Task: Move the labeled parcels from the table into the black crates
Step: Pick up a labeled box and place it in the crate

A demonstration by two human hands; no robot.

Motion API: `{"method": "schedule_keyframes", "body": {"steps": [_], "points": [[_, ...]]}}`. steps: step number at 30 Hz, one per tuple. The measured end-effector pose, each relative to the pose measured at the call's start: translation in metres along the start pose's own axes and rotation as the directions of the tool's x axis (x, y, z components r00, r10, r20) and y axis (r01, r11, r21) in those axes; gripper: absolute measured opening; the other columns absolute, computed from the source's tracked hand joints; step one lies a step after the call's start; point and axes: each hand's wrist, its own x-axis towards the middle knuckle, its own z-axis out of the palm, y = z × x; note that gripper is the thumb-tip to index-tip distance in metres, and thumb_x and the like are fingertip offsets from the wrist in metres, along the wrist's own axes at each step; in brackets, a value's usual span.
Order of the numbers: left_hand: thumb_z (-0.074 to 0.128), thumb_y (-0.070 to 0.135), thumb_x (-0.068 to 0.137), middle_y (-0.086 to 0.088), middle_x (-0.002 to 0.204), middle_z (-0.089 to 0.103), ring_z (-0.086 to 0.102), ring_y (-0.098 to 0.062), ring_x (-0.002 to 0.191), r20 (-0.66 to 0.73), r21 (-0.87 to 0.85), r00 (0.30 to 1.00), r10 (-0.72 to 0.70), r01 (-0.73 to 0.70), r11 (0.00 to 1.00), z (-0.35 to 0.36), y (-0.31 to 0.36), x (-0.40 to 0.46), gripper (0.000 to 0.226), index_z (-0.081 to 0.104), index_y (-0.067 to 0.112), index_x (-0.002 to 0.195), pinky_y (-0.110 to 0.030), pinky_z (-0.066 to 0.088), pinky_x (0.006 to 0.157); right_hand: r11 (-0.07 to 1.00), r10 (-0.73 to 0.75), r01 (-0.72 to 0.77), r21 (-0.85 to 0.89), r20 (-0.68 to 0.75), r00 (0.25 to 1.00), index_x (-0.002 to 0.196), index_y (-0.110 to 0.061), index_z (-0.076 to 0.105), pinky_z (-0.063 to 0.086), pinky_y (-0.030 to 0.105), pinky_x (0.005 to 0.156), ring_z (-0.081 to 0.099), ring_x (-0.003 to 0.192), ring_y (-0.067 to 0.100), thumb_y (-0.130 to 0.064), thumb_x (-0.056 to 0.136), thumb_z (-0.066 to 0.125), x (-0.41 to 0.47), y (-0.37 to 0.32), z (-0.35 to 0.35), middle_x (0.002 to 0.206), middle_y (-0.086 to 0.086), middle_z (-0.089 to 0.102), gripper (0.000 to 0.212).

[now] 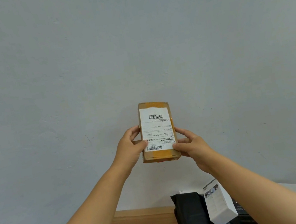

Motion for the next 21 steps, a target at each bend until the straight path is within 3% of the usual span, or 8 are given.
{"method": "schedule_keyframes", "body": {"steps": [4,7,9,11,14,16,18,21], "points": [[0.071,0.02,0.082,-0.002,0.157,0.019,0.034,-0.02,0.136,-0.082,0.456,0.995,0.06,-0.016,0.89,0.004,-0.002,0.005,0.094,0.006,0.019,0.151,-0.037,0.038,0.107,1.0,-0.02,0.019,-0.024,-0.082,0.996,0.133,-0.017,0.048,0.053,0.037,0.089,0.069,0.094,0.02,0.002,0.082,0.067,0.003,-0.007,-0.007,0.103,0.007,0.071,0.058],[0.067,0.034,0.082,-0.002,0.159,-0.011,-0.008,-0.019,0.146,-0.008,0.817,0.943,0.332,-0.185,0.546,0.003,0.005,0.008,0.103,-0.01,0.02,0.15,-0.033,-0.003,0.116,0.994,-0.065,0.056,-0.096,-0.095,0.993,0.127,-0.013,0.049,0.054,0.022,0.065,0.069,0.084,0.017,0.006,0.079,0.065,0.005,-0.021,-0.01,0.102,0.008,0.068,0.053],[0.061,0.035,0.087,-0.001,0.16,-0.006,-0.014,-0.019,0.145,0.17,0.908,0.883,0.437,-0.312,0.278,0.003,0.009,0.013,0.09,0.0,0.022,0.151,-0.034,-0.013,0.115,0.983,-0.093,0.079,-0.167,-0.074,0.993,0.124,-0.012,0.049,0.056,0.025,0.064,0.07,0.082,0.017,0.006,0.078,0.064,0.008,-0.03,-0.01,0.102,0.007,0.067,0.052],[0.06,0.032,0.087,0.003,0.158,0.017,-0.006,-0.017,0.147,0.314,0.897,0.858,0.407,-0.408,0.169,0.004,0.011,0.02,0.074,0.021,0.024,0.149,-0.036,-0.011,0.117,0.954,-0.128,0.112,-0.279,-0.039,0.991,0.122,-0.014,0.049,0.057,0.027,0.066,0.069,0.084,0.018,0.003,0.077,0.065,0.01,-0.039,-0.01,0.102,0.004,0.067,0.051],[0.062,0.026,0.084,0.007,0.133,0.053,0.034,-0.019,0.136,0.359,0.823,0.891,0.277,-0.442,0.357,0.01,0.014,0.022,0.047,0.05,0.029,0.129,-0.035,0.025,0.113,0.897,-0.171,0.165,-0.411,0.022,0.985,0.12,-0.019,0.049,0.058,0.029,0.069,0.069,0.084,0.017,0.001,0.076,0.065,0.012,-0.05,-0.014,0.1,0.001,0.067,0.051],[0.06,0.024,0.084,0.01,0.109,0.062,0.056,-0.016,0.107,0.325,0.785,0.925,0.195,-0.379,0.49,0.013,0.016,0.019,0.029,0.058,0.032,0.113,-0.032,0.048,0.085,0.851,-0.186,0.196,-0.487,0.069,0.98,0.124,-0.023,0.046,0.058,0.028,0.071,0.068,0.085,0.016,0.0,0.075,0.064,0.011,-0.053,-0.017,0.101,-0.002,0.066,0.057],[0.058,0.026,0.087,0.013,0.103,0.061,0.058,-0.012,0.095,0.294,0.747,0.947,0.127,-0.31,0.587,0.014,0.013,0.017,0.024,0.06,0.033,0.11,-0.031,0.05,0.075,0.8,-0.231,0.231,-0.553,0.071,0.97,0.136,-0.026,0.039,0.056,0.03,0.081,0.063,0.095,0.015,-0.002,0.076,0.064,0.013,-0.051,-0.019,0.113,-0.004,0.062,0.069],[0.058,0.028,0.089,0.013,0.103,0.064,0.058,-0.01,0.096,0.202,0.652,0.977,0.07,-0.187,0.734,0.014,0.005,0.017,0.022,0.062,0.031,0.111,-0.033,0.051,0.08,0.778,-0.293,0.197,-0.596,-0.068,0.954,0.147,-0.028,0.025,0.046,0.044,0.099,0.041,0.125,0.018,-0.012,0.078,0.069,0.019,-0.04,-0.023,0.137,-0.002,0.044,0.084]]}}
